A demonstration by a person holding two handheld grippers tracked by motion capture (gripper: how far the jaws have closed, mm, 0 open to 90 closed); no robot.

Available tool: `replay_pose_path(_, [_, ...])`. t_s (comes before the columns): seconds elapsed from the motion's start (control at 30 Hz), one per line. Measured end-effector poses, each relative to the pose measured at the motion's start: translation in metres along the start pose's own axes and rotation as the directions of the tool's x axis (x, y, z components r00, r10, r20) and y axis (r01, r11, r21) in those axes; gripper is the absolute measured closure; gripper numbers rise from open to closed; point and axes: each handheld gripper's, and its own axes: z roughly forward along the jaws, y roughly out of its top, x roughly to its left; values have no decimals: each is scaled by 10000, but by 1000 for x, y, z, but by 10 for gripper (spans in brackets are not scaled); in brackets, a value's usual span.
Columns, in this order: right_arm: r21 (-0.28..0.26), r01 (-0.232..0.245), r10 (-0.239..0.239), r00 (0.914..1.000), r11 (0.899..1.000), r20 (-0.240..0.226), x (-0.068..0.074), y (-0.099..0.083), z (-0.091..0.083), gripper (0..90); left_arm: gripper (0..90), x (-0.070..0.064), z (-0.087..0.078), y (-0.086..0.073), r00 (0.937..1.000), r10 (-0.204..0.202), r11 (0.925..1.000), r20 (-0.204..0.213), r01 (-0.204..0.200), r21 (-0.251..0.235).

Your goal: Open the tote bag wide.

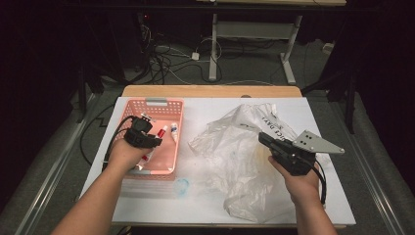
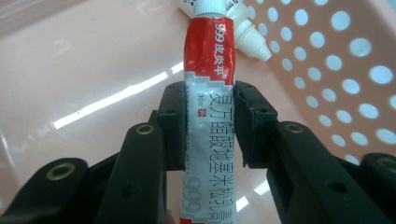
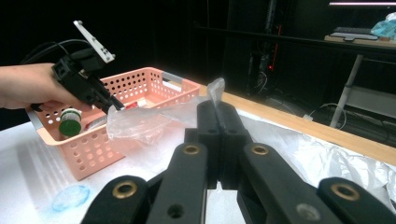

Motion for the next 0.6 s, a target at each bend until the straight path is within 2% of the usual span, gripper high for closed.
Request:
replay_pose_path(0.2, [6, 40, -40, 10000, 10000, -7, 0, 0, 0, 900, 655, 1, -14, -9, 9999, -81, 9973, 76, 86, -723])
replay_pose_path(0.4, [2, 23, -23, 10000, 10000, -12, 1, 0, 0, 900, 655, -1, -22, -16, 10000, -15, 9949, 69, 22, -1013])
replay_pose_path(0.6, [-47, 47, -47, 10000, 10000, -24, 1, 1, 0, 900, 655, -8, -31, -24, 10000, 78, 9884, 36, -72, -1516])
